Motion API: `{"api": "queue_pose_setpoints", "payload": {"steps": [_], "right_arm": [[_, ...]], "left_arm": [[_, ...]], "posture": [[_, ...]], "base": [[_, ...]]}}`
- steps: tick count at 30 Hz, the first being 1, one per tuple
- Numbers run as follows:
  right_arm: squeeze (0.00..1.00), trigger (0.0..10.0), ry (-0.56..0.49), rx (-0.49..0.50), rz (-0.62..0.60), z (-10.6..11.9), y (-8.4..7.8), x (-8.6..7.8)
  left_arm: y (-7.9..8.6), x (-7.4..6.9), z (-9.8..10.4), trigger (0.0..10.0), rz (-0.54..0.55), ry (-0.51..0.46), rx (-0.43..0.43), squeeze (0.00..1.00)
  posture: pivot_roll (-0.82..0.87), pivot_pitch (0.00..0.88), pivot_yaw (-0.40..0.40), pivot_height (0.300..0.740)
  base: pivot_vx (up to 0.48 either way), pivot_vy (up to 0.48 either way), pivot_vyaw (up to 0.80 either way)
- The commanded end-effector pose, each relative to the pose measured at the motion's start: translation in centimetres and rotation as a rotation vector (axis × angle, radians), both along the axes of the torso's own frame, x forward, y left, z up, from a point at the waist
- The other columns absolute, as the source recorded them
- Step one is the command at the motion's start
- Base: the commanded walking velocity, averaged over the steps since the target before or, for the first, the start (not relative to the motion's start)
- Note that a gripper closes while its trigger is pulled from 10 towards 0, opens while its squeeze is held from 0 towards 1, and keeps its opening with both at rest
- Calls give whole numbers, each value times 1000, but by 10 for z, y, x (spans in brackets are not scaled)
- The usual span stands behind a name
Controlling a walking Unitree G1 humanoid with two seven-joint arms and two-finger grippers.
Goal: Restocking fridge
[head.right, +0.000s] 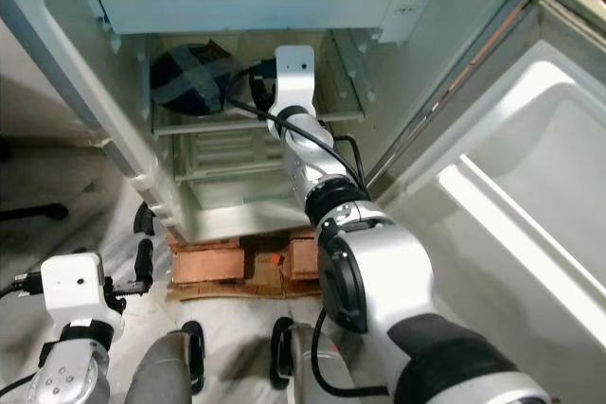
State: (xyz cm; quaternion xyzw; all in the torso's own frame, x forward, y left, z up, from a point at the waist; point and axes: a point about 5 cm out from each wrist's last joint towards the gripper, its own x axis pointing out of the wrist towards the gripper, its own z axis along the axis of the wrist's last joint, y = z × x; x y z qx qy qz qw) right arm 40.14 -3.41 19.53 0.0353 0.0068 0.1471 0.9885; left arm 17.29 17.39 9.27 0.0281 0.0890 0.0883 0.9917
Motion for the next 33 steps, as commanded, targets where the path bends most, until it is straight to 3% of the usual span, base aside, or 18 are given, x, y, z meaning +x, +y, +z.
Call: {"api": "queue_pose_setpoints", "payload": {"steps": [1,17,23,29,33], "right_arm": [[1000,10000,12,-31,-2,-5,-5,0],[1000,10000,-5,-136,-47,-8,-35,6],[1000,10000,-64,-155,-42,-1,-42,7],[1000,10000,-110,-140,58,7,-46,8],[1000,10000,-123,-212,250,-8,-47,-1]], "left_arm": [[1,-4,-7,10000,14,34,10,0],[3,3,-6,10000,12,20,22,0],[4,5,-5,10000,12,12,23,0],[6,8,-3,10000,15,-4,25,0],[4,12,-2,10000,5,-22,7,0]], "posture": [[325,273,-169,740],[326,258,-165,740],[326,253,-162,740],[314,238,-162,740],[300,224,-157,740]], "base": [[0,0,0],[0,0,0],[0,0,0],[0,0,0],[0,0,0]]}}
